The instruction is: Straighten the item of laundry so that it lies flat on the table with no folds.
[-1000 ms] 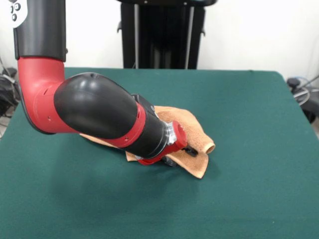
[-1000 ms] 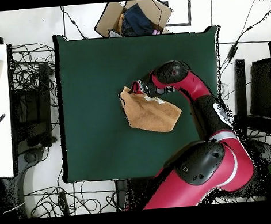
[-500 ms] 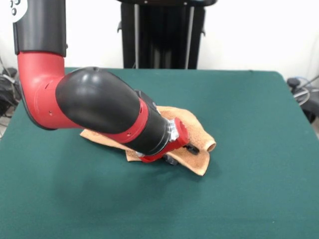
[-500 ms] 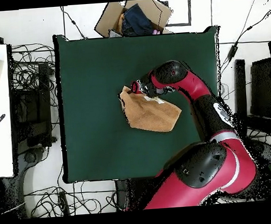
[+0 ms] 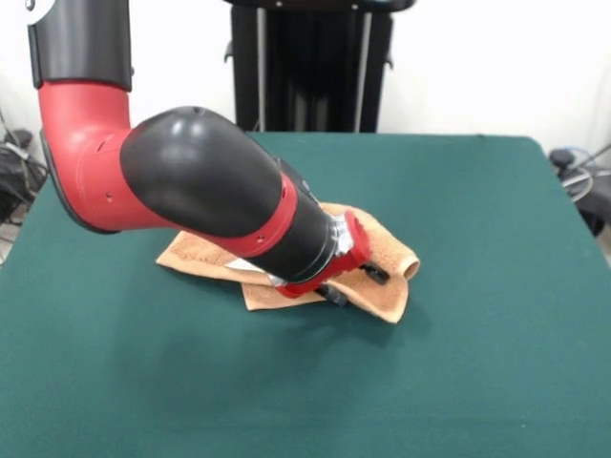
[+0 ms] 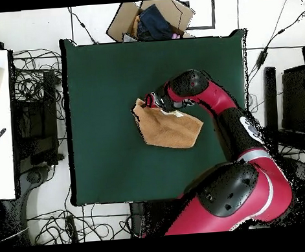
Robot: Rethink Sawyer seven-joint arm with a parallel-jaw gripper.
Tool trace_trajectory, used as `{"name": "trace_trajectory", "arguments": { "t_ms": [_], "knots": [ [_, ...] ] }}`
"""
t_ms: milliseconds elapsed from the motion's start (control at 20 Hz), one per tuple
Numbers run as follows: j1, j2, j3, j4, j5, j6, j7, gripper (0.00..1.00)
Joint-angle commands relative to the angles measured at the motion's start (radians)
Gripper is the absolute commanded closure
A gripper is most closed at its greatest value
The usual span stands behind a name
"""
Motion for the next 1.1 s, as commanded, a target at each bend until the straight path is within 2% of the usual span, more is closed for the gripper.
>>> {"name": "trace_trajectory", "arguments": {
  "t_ms": [50, 500, 1100],
  "knots": [
    [0.01, -0.004, 0.052, 0.139, -0.016, -0.068, 0.012, 0.0],
    [-0.016, -0.002, 0.073, 0.192, 0.012, -0.114, 0.025, 0.0],
    [-0.01, -0.004, 0.069, 0.188, 0.012, -0.134, 0.032, 0.0]
  ]
}}
